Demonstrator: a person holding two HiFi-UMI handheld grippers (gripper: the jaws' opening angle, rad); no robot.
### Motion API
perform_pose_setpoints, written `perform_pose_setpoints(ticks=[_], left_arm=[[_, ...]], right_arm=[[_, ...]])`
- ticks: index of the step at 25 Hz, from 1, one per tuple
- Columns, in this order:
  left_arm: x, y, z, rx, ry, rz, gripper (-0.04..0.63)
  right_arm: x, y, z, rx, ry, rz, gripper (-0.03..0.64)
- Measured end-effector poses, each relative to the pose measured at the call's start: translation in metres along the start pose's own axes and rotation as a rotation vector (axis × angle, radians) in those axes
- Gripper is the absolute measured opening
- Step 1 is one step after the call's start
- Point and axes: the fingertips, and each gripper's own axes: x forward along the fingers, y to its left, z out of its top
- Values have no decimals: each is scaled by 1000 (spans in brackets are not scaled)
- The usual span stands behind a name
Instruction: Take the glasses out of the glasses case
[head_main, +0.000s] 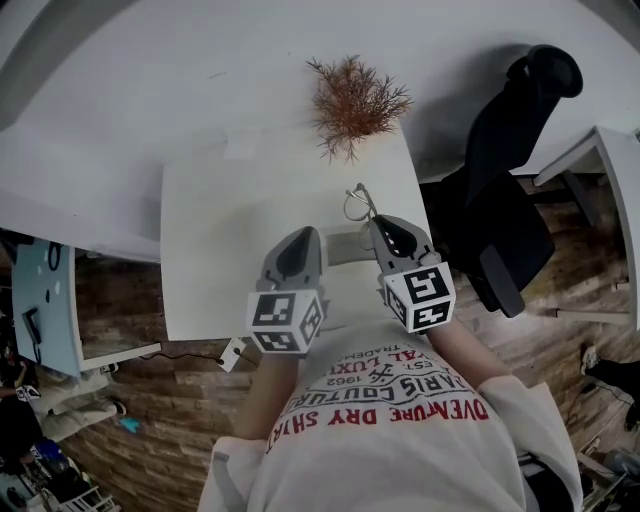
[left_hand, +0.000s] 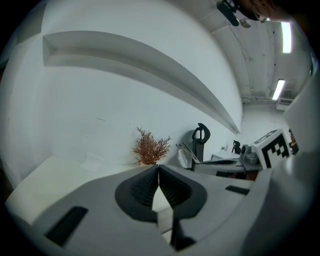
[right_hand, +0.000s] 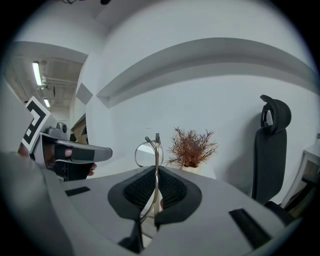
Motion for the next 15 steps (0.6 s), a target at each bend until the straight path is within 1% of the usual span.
perform_pose_setpoints(ticks=[5, 9, 15], left_arm=[[-2, 0, -2, -4, 7, 11, 7], [-3, 4, -6, -15, 10, 23, 6], [-7, 8, -3, -25, -16, 43, 7]], right_arm=[[2, -1, -3, 31, 10, 8, 26], [4, 1, -3, 25, 11, 16, 25], [5, 2, -1, 23, -2, 17, 25]])
